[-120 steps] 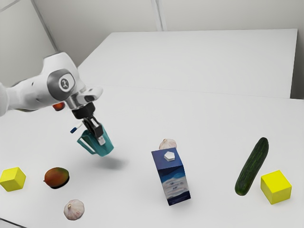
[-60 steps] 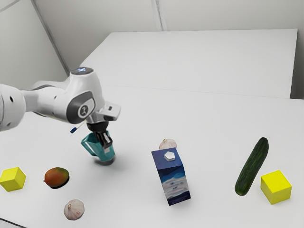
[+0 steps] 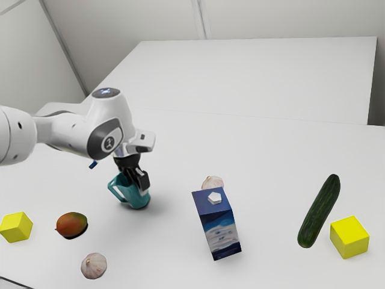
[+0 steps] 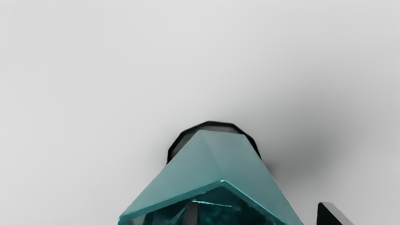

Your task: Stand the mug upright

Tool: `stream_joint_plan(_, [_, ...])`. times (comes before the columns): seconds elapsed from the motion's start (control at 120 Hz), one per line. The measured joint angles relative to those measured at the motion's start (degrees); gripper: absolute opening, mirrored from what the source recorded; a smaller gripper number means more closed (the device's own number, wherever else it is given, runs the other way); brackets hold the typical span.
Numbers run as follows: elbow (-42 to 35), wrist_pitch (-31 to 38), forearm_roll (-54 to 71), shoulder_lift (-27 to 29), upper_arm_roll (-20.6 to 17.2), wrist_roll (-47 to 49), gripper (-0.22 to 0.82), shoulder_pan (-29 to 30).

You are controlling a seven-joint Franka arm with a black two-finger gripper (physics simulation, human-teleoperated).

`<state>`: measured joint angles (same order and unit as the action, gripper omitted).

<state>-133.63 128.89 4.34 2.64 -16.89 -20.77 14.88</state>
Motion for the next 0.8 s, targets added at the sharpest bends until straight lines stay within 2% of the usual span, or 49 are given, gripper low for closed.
stream_joint_plan(0.15, [3.32, -3.56, -1.46, 4.69, -0.23, 0.74, 0.50, -0.36])
stream_joint_plan(0.342, [15.88, -11.89, -5.28, 3.95, 0.56, 1.55, 0.56, 0.24])
stream_joint_plan(0.467, [24.43, -16.73, -7.70, 0.34, 3.91, 2.10, 0.58, -0.23])
stream_joint_plan(0.55, [32.86, -20.70, -8.47, -4.48, 4.59, 2.45, 0.59, 0.84])
stream_joint_plan(0.65, [40.22, -24.88, -8.41, -7.36, 5.69, 2.79, 0.60, 0.64])
stream_joint_plan(0.8, [43.47, -29.34, -8.28, -8.36, 6.15, 3.12, 0.60, -2.53])
